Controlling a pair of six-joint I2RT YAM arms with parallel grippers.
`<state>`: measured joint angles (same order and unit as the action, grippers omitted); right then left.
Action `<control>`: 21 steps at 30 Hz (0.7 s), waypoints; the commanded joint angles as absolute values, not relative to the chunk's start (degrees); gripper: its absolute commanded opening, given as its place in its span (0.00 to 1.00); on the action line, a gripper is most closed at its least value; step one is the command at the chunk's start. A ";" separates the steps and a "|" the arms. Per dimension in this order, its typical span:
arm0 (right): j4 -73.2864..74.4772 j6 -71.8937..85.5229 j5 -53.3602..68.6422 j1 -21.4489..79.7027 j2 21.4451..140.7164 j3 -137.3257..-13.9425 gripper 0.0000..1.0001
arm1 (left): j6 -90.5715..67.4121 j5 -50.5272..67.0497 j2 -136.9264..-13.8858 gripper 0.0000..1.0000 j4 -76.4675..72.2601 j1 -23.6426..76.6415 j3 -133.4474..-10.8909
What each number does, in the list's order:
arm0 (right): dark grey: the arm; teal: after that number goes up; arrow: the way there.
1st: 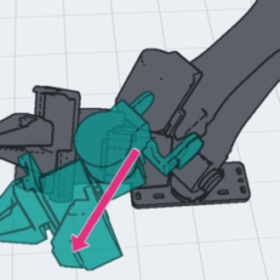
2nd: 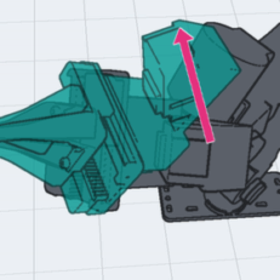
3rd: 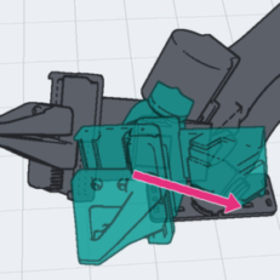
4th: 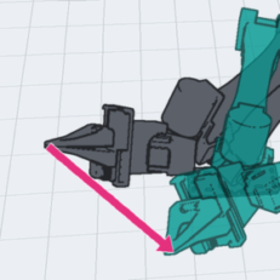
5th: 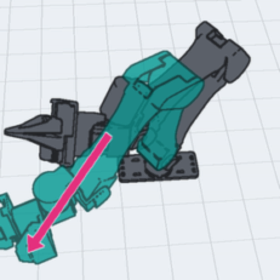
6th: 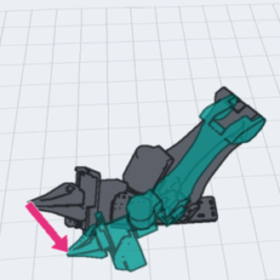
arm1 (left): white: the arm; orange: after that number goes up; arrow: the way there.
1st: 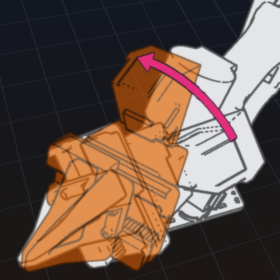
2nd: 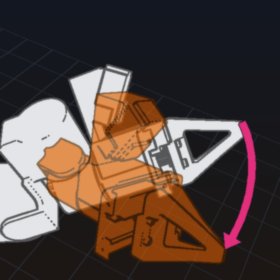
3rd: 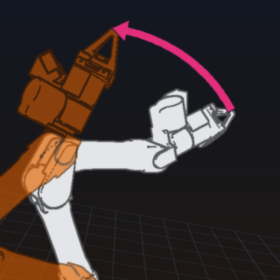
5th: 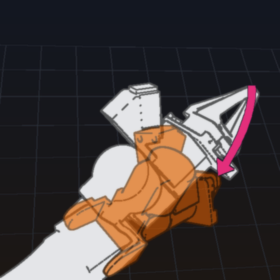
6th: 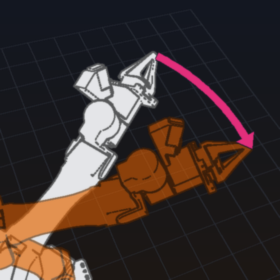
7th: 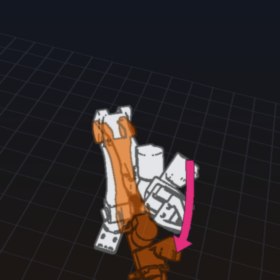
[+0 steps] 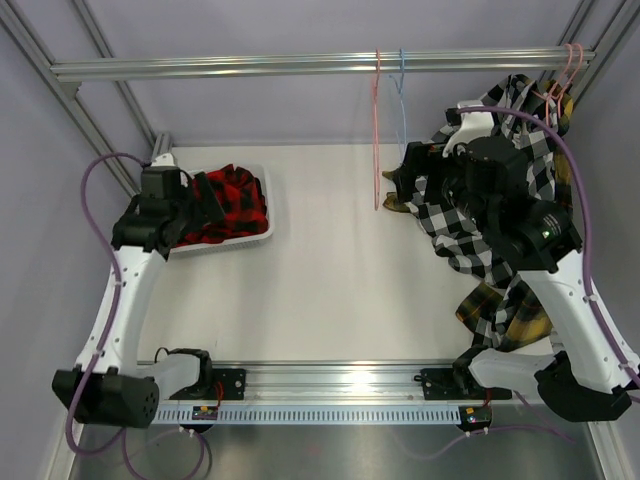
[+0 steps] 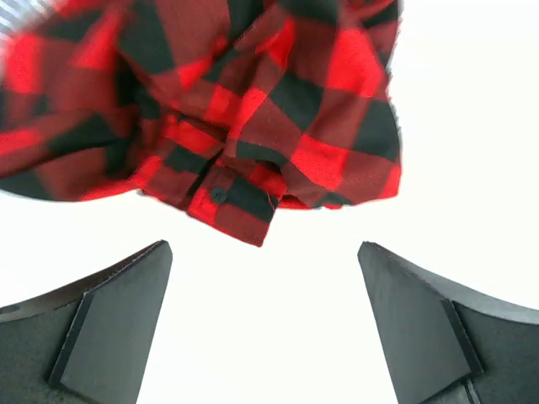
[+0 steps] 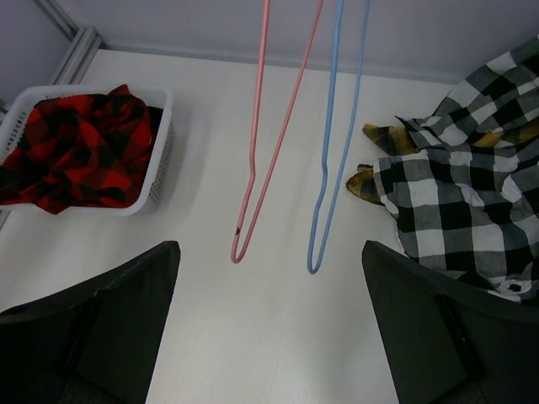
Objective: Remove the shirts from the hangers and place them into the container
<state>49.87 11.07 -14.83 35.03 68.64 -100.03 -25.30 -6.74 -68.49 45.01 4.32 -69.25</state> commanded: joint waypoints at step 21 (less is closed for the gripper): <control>33.22 0.44 -24.43 34.80 43.86 -82.00 0.99 | -14.94 -26.09 -40.17 0.99 59.50 4.31 -86.49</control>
